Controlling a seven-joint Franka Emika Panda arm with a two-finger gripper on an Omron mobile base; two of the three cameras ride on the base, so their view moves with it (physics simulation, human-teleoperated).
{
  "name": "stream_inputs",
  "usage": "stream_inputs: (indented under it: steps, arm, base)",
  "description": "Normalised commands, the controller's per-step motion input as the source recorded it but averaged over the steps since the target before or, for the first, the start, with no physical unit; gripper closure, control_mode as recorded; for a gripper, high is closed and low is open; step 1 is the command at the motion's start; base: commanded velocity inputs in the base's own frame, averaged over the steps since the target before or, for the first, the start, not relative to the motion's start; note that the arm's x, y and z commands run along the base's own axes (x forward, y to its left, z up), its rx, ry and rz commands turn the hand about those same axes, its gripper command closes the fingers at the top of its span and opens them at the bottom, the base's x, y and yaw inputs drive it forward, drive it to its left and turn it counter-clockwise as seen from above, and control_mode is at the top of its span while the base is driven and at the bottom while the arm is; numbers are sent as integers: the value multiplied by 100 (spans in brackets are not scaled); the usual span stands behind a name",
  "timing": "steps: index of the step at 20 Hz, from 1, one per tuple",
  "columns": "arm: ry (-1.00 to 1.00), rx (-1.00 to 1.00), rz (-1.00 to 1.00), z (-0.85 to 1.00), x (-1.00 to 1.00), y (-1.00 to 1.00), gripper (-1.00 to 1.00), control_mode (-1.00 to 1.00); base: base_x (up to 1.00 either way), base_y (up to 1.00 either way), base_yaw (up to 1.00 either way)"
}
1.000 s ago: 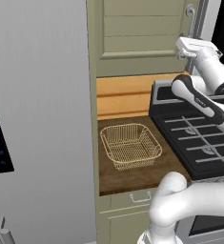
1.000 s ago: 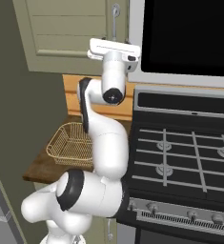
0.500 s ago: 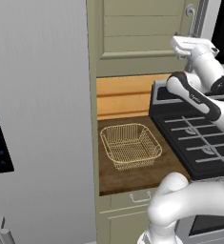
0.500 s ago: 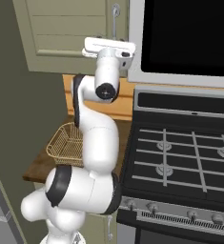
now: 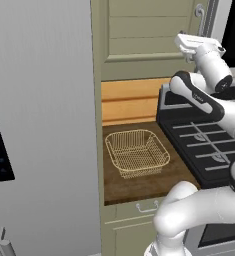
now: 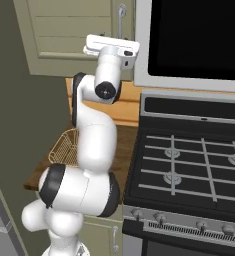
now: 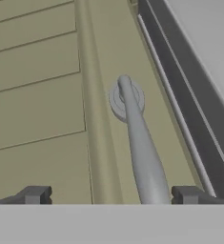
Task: Open the cabinet, pick up the bread from the cabinet and place it in the basket. Then move the basket to the dining counter.
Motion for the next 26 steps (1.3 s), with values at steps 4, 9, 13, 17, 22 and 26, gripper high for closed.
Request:
stream_inputs:
  steps: [4, 9, 13, 17, 22, 26]
  arm:
    - [0, 0, 0, 4, 21, -19, -100, -100]
    - [0, 0, 0, 0, 7, -55, -100, -100]
    - [0, 0, 0, 0, 2, -43, -100, -100]
    - [0, 0, 1, 0, 21, -17, -100, -100]
    - [0, 0, 6, 0, 28, -10, 100, -100]
    - [0, 0, 1, 0, 10, 0, 100, -100]
  base:
    - [0, 0, 0]
    - [0, 0, 0]
    - [0, 0, 0]
    - [0, 0, 0]
    - [0, 0, 0]
    - [0, 0, 0]
